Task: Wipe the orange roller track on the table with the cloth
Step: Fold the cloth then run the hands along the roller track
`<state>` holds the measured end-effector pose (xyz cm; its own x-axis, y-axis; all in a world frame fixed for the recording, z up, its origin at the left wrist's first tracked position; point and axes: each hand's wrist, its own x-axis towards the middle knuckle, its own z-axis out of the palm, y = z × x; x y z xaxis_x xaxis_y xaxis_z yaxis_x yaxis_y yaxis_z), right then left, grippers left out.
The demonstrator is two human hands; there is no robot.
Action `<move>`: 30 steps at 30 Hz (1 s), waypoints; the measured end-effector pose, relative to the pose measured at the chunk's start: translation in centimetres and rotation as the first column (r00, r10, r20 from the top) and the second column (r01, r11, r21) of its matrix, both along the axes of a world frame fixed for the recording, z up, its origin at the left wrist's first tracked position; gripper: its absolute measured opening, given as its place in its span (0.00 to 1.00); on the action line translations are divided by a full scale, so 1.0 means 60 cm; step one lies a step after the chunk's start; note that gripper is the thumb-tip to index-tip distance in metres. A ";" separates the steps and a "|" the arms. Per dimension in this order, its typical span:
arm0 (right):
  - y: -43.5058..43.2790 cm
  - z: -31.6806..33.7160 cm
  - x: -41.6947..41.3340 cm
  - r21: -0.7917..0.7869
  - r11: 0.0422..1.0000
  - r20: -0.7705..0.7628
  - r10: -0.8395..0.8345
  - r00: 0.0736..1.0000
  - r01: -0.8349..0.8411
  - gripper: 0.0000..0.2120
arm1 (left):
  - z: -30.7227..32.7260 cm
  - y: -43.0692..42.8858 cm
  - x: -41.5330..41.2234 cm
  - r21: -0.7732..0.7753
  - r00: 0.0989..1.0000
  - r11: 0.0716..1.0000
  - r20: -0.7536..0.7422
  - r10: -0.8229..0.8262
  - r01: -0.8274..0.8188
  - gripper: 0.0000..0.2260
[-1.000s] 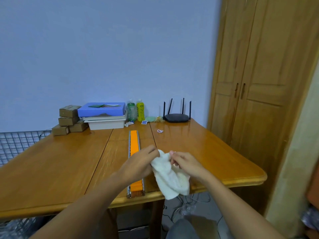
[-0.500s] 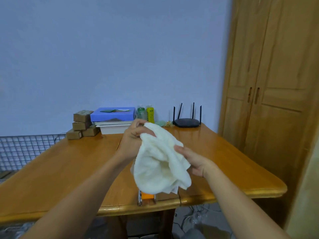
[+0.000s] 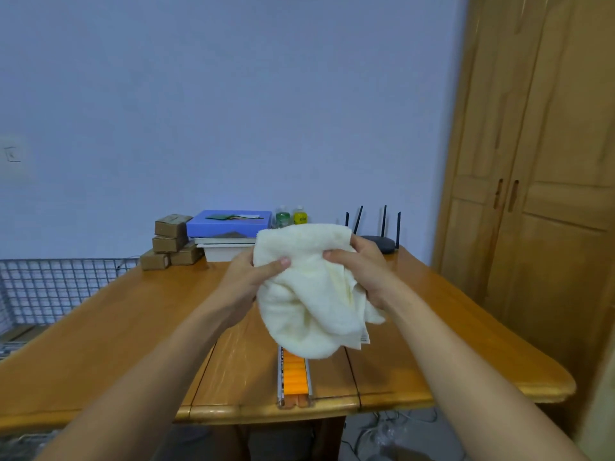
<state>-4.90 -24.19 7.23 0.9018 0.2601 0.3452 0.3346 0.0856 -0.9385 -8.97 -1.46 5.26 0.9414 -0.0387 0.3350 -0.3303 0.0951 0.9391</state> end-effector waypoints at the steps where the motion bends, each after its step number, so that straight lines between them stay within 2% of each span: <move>1: 0.001 0.005 0.000 -0.025 1.000 0.017 -0.003 1.000 0.004 0.15 | 0.005 0.000 0.002 -0.017 0.998 0.998 0.020 0.056 -0.056 0.17; 2: -0.001 0.011 0.002 -0.064 0.998 0.048 -0.012 0.999 0.015 0.15 | 0.010 0.004 0.004 -0.024 0.997 0.997 0.037 0.072 -0.072 0.16; 6: -0.019 0.041 0.008 -0.190 0.980 0.151 -0.022 0.988 0.051 0.14 | 0.028 0.026 0.009 0.008 0.999 0.999 0.034 -0.041 0.040 0.19; 12: -0.021 0.063 0.014 -0.178 0.984 0.150 0.008 0.989 0.019 0.13 | 0.039 0.035 0.015 -0.124 0.997 0.989 0.011 -0.077 0.078 0.16; 30: -0.022 0.020 0.023 -0.100 0.995 0.037 -0.001 0.999 0.004 0.13 | 0.014 0.022 0.019 -0.095 0.999 0.995 -0.044 -0.028 0.024 0.17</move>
